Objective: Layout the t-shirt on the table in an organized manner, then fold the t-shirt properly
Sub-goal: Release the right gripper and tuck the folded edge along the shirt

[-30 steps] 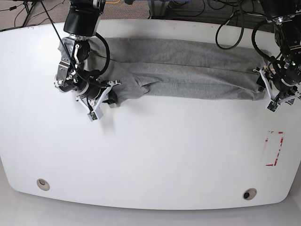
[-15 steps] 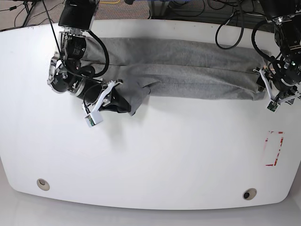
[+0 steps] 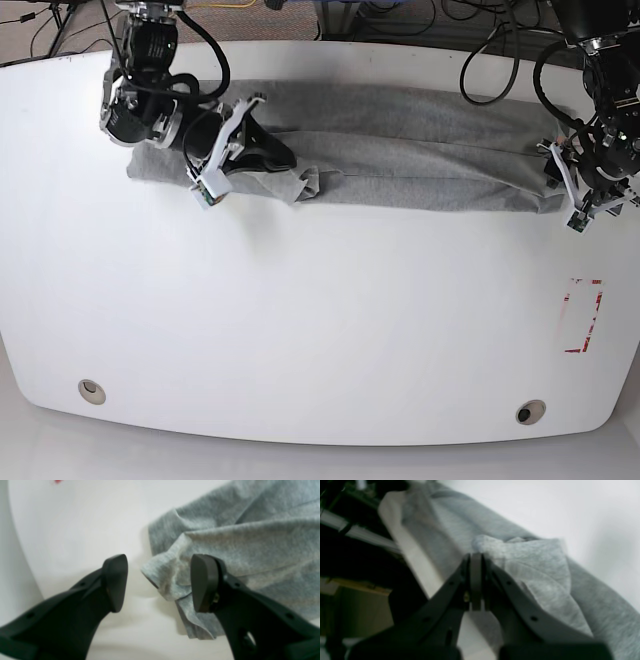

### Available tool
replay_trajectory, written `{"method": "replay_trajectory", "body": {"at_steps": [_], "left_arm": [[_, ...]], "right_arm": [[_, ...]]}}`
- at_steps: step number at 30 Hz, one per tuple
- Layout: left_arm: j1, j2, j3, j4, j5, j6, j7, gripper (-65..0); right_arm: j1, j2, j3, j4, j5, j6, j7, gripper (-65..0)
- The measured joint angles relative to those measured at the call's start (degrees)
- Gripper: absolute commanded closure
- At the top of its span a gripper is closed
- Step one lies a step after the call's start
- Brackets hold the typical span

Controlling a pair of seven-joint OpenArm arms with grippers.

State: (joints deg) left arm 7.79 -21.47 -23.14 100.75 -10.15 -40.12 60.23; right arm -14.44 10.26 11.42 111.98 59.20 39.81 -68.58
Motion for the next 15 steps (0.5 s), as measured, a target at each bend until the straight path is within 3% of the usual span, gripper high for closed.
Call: {"method": "replay_trajectory", "body": {"at_steps": [10,11,15], "left_arm": [[0.13,0.0,0.26,-0.22,0.04,0.0,0.0,-37.1],[0.13,0.0,0.26,-0.22,0.11,0.0,0.0,-37.1],[0.0,0.02,0.28,-0.22,0.13,0.0,-0.02,-37.1]], "right_arm": [[-3.54,6.19,-8.26,-0.24,3.89,-0.15,-0.42,-1.4],[-3.54,6.4,-8.61,-0.24,4.11,-0.15,-0.42,-3.6],[-3.8,7.78,-9.49,-0.24,4.04,-0.15,-0.2,-22.8]]}}
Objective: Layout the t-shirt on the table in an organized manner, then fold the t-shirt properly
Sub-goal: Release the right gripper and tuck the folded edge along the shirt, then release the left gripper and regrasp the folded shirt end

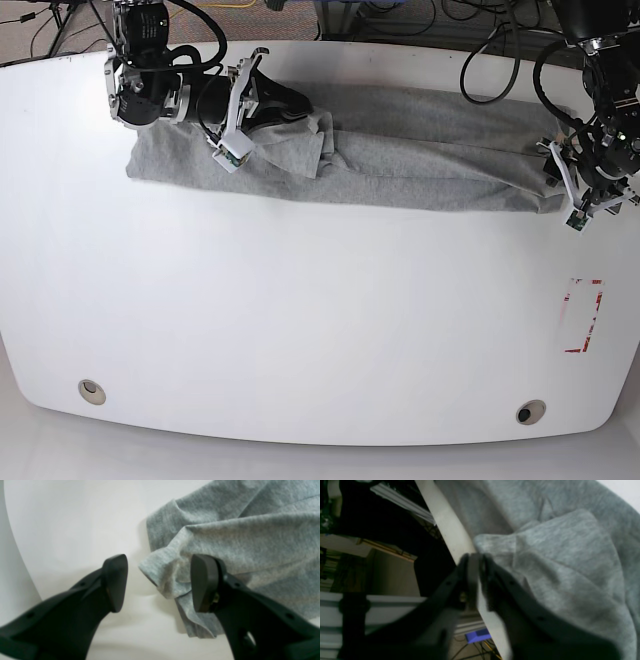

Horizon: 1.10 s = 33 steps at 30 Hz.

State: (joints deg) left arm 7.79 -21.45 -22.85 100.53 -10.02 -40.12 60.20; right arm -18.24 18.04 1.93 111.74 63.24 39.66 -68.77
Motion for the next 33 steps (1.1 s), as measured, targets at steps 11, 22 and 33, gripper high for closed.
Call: {"method": "replay_trajectory", "body": {"at_steps": [11,22,33], "left_arm": [[0.0,1.75,-0.07,0.07,-0.07,0.02,0.0,-37.1],[0.83,5.01,-0.7,-0.79,0.02,0.07,-0.98,-32.4],[4.24,5.05,-0.63,-8.24,-0.37,0.07,-7.56,-26.5]], "right_arm": [[-1.77,0.52,6.8,0.0,-0.04,-0.02,0.02,-42.8],[-1.66,-2.25,9.6,0.0,-15.26,0.0,0.61,-10.1],[-1.73,-6.4,8.83,-2.64,-42.77,0.39,9.92,-9.0]]}}
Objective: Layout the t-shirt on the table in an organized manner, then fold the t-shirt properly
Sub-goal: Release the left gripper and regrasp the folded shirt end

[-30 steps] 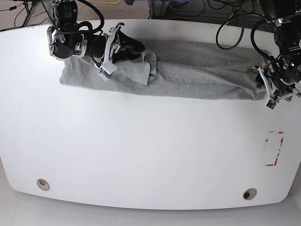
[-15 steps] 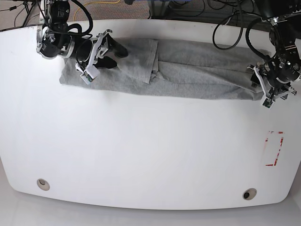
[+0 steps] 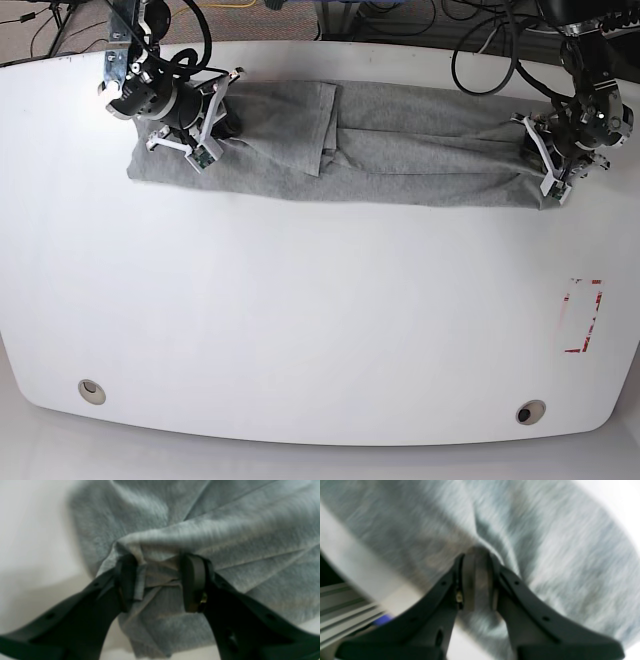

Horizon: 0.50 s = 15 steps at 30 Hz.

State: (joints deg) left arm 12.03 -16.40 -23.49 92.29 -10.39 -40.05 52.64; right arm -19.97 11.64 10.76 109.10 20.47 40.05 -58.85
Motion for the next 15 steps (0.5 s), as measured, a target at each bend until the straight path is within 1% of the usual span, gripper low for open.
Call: {"method": "replay_trajectory", "body": {"at_steps": [2,3,8,13,15], "left_arm": [[-0.39,-0.15,-0.07,-0.63,-0.13,-0.07,-0.04,-26.5],[-0.61,-0.15,-0.09,-0.96,-0.17,-0.04,-0.09,-26.5],[-0.81,-0.17,-0.09,-1.92,-0.57,-0.02,-1.31,-26.5],[-3.1,-0.15,0.28,-2.36,0.0,-0.02,0.09,-26.7],[-3.98,-0.09,0.61,-2.34,0.42,0.02,0.42,-26.7]], "right_arm": [[0.48,0.2,-0.35,-2.82,-3.39,0.07,2.82,-8.9],[0.92,0.28,-0.37,-4.92,-4.09,0.07,4.13,-8.9],[5.22,0.79,0.17,-13.22,-4.31,0.96,11.69,-8.9],[9.94,2.49,0.02,-21.94,-4.22,1.62,19.91,-8.7],[10.54,3.21,0.04,-24.06,-3.32,2.05,21.94,-8.7]]}}
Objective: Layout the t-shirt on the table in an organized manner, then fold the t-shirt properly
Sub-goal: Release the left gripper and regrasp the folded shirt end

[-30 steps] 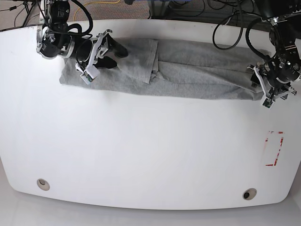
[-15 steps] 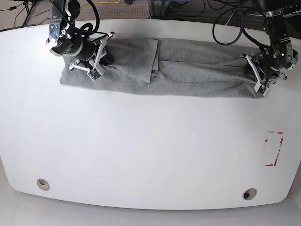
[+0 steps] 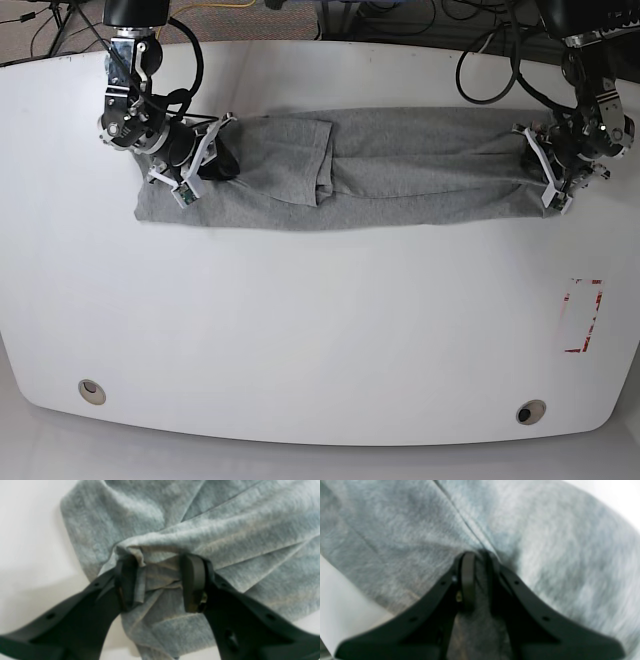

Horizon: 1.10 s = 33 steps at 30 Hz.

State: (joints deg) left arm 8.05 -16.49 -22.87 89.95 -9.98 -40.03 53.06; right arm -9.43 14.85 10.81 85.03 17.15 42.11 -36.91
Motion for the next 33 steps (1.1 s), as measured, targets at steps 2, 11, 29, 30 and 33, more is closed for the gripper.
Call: {"method": "replay_trajectory", "body": {"at_steps": [2,11,29,30,33], "left_arm": [[-0.46,0.13,0.0,0.48,-0.26,-0.04,0.0,-26.8],[-4.35,0.11,-5.22,6.49,-7.23,-0.11,6.19,-44.9],[-5.84,-5.79,-18.62,-12.11,-29.14,0.11,14.4,-47.8],[-5.77,-5.79,-18.67,-12.55,-29.27,0.13,14.47,-47.8],[-5.53,-5.66,-17.77,-13.53,-29.62,0.11,14.62,-47.8]], "right_arm": [[0.26,0.39,0.04,-0.81,0.98,0.17,0.61,-8.7],[0.46,0.52,0.0,0.81,-0.83,-0.26,-0.79,-8.7],[-0.17,0.24,0.0,1.6,-1.31,-1.11,-0.79,-8.7],[-0.17,0.24,0.0,1.6,-1.31,-1.11,-0.81,-8.7],[-0.17,0.24,0.0,1.6,-1.29,-1.09,-0.79,-8.7]]}}
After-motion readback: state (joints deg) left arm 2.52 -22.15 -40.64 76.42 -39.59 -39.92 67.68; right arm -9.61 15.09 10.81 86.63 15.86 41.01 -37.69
